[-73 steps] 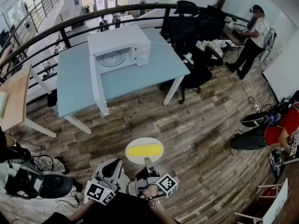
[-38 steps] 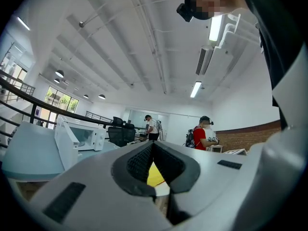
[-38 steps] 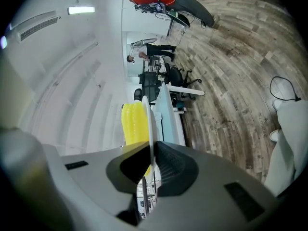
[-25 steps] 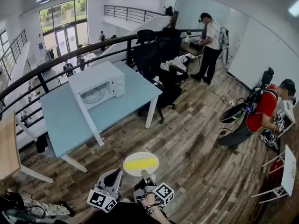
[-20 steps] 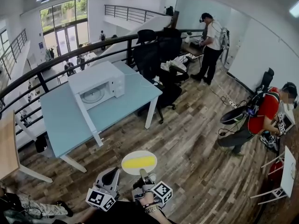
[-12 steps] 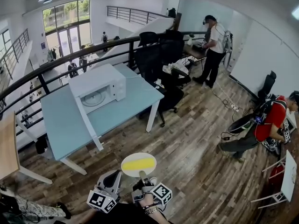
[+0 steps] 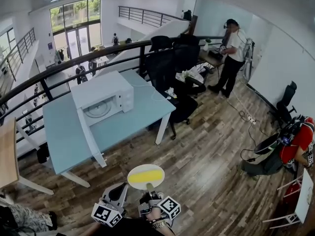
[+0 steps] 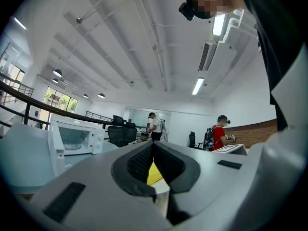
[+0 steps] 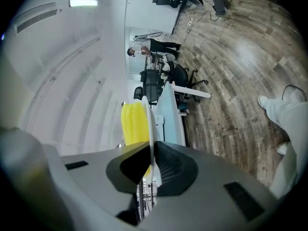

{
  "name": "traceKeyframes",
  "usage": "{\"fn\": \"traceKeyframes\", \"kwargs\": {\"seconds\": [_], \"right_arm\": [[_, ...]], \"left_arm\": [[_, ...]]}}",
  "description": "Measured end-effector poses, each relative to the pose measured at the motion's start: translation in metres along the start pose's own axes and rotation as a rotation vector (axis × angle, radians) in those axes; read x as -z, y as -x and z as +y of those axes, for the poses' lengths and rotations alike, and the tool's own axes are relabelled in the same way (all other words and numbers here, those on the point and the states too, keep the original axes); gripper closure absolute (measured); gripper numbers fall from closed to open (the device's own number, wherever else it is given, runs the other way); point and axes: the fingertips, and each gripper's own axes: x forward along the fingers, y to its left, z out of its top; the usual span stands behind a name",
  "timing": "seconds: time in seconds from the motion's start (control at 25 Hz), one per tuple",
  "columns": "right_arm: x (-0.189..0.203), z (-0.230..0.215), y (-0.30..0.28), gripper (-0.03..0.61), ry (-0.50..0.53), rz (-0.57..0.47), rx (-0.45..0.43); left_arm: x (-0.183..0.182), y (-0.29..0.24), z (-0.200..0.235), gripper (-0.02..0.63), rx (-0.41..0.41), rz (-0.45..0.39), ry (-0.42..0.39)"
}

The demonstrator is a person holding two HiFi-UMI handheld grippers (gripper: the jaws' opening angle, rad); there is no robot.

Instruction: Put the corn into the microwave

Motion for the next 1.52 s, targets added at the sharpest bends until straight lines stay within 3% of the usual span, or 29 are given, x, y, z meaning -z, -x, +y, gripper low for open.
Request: {"fn": "traceKeyframes", "kwargs": {"seconds": [0.6,1.16,1.52], "right_arm": [[-0.073,-0.012,-0.077,0.555,-0.049,0.073,0.047],[-0.172,-0.001,-0.144,0.555,-0.013,0.18,0.043],[-0.219,0.006,-0.175,0.555,-0.014,0.208,0.022]], "left_arm": [[0.011,-0.098,0.029,0.611,-0.109,0.043,0.013],[0.004,-0.204,0.038,0.611,-0.254,0.0,0.021],[0.005,-0.241,0.041,0.611,-0.342,-0.035,0.014]]}}
